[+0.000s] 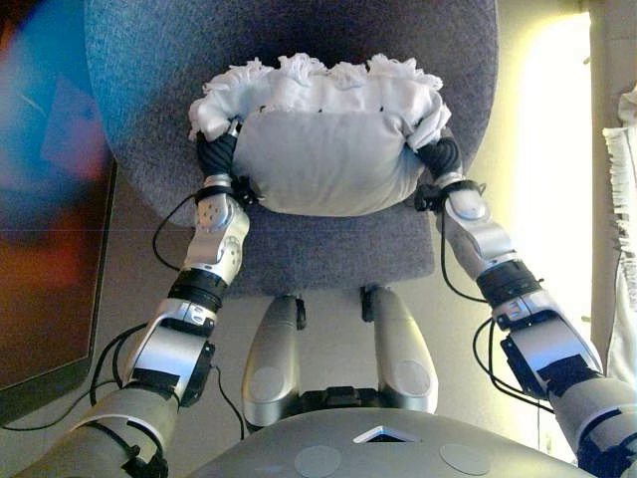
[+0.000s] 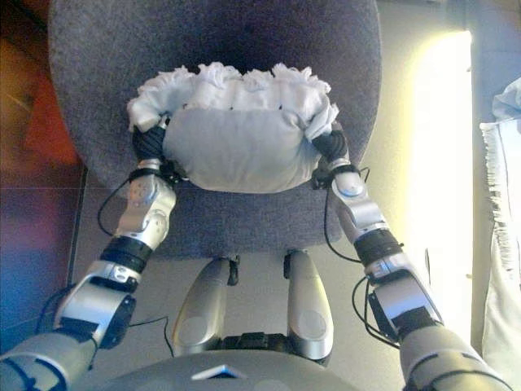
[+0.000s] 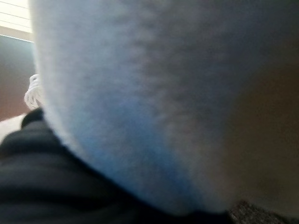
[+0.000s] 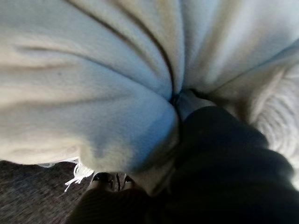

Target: Pick up the cushion and take it to the sofa

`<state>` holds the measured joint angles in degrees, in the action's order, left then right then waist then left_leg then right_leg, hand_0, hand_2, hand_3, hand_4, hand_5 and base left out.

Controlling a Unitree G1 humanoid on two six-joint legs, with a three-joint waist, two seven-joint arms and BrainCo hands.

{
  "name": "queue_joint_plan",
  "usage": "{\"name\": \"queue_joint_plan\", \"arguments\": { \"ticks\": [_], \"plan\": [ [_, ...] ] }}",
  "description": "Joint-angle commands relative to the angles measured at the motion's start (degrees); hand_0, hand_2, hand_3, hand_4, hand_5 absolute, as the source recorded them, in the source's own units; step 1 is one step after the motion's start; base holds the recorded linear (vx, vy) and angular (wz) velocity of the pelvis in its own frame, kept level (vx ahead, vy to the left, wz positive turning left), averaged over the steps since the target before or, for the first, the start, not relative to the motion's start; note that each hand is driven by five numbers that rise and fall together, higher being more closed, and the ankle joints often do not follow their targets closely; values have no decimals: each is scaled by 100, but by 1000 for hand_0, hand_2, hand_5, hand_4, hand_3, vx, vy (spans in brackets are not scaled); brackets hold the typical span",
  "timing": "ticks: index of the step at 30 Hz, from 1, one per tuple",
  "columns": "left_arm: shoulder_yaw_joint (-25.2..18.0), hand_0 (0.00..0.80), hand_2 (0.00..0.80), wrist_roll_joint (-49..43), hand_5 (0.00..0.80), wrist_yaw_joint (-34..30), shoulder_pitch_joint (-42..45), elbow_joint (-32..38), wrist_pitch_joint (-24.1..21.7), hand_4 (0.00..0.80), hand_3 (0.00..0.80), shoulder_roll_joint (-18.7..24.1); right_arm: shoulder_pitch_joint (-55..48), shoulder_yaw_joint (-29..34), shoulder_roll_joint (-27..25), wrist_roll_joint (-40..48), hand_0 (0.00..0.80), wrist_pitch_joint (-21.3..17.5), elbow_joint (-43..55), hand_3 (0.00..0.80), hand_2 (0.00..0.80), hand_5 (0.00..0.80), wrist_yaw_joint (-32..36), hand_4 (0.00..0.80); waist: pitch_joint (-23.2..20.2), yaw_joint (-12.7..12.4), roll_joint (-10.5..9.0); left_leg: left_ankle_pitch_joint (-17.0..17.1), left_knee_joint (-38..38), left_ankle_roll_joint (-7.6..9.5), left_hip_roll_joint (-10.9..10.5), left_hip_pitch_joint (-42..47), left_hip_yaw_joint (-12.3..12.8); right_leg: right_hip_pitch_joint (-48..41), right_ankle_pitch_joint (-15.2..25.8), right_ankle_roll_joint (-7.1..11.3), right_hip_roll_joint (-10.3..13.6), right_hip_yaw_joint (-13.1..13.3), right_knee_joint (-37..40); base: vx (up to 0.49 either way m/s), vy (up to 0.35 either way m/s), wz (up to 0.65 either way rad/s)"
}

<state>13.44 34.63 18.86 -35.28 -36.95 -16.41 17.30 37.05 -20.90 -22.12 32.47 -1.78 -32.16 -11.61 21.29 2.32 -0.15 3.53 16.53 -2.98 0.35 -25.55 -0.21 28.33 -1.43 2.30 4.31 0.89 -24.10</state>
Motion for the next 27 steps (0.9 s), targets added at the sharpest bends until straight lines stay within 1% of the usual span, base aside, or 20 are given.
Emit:
{"name": "queue_joint_plan", "arguments": {
  "ticks": [1,5,8,9,13,16,17,18,19,20,23,27],
  "plan": [
    [542,800,800,-7,800,-196,-853,-106,157,800,800,-419,1039,-445,459,365,800,-64,-162,800,800,800,296,800,50,60,-16,-768,1161,127,-269,-33,116,-424,-89,-165,20,-93,-62,0,0,0],
    [558,800,800,353,800,-237,-1452,-469,328,800,800,-268,1539,-482,415,588,800,76,-604,800,800,800,342,800,23,87,7,-743,1082,77,-257,90,142,-588,-83,-150,35,-77,61,24,-1,0],
    [564,800,800,568,800,-288,-1898,-766,525,800,800,-206,1990,-484,368,466,800,135,-1050,800,800,800,352,800,-46,100,27,-732,971,44,-260,206,165,-725,-63,-121,61,-57,229,57,-5,-2],
    [571,800,800,677,800,-329,-2086,-888,605,800,800,-168,2236,-513,330,487,800,253,-1199,800,800,800,320,800,-70,99,41,-721,923,28,-262,234,172,-767,-56,-113,69,-47,296,22,1,-4],
    [606,800,800,825,800,-297,-2488,-1077,572,800,800,23,2659,-530,250,732,800,377,-1392,800,800,800,308,800,-128,114,67,-710,783,-1,-257,362,192,-911,-56,-87,82,-15,454,30,4,-2],
    [626,800,800,830,800,-346,-2774,-1196,533,800,800,133,2848,-534,267,826,800,381,-1586,800,800,800,344,800,-189,108,68,-739,747,-17,-246,419,212,-1001,-60,-77,105,-31,557,37,-4,1],
    [646,800,800,768,800,-330,-2820,-1181,548,800,800,138,2878,-541,273,843,653,375,-1627,653,653,653,369,653,-205,106,68,-701,705,-20,-251,413,208,-997,-21,-72,113,-31,600,0,0,0],
    [678,759,759,688,759,-317,-2841,-1170,532,759,759,147,2895,-558,282,840,201,388,-1649,201,201,201,382,201,-212,98,72,-695,679,-25,-250,431,202,-1017,-18,-69,113,-35,625,0,0,0],
    [706,358,358,592,358,-267,-2846,-1135,544,358,358,154,2877,-574,282,798,0,399,-1641,0,0,0,375,0,-216,94,72,-683,638,-27,-250,457,199,-1042,-4,-63,117,-36,662,36,-6,0],
    [730,0,0,547,0,-227,-2837,-1089,555,0,0,186,2833,-600,270,778,0,412,-1591,0,0,0,321,0,-219,94,74,-673,597,-30,-252,492,205,-1079,-2,-59,118,-30,696,34,-4,-1],
    [735,0,0,534,0,-138,-2783,-993,559,0,0,291,2698,-618,211,826,0,390,-1437,0,0,0,207,0,-218,100,69,-650,501,-29,-251,579,224,-1166,4,-60,122,-33,779,11,1,-1],
    [707,0,0,362,0,-104,-2660,-866,529,0,0,379,2515,-516,190,838,0,247,-1315,0,0,0,64,0,-227,89,57,-620,367,-32,-235,700,222,-1286,36,-40,130,-36,900,17,-11,0]
  ]
}}
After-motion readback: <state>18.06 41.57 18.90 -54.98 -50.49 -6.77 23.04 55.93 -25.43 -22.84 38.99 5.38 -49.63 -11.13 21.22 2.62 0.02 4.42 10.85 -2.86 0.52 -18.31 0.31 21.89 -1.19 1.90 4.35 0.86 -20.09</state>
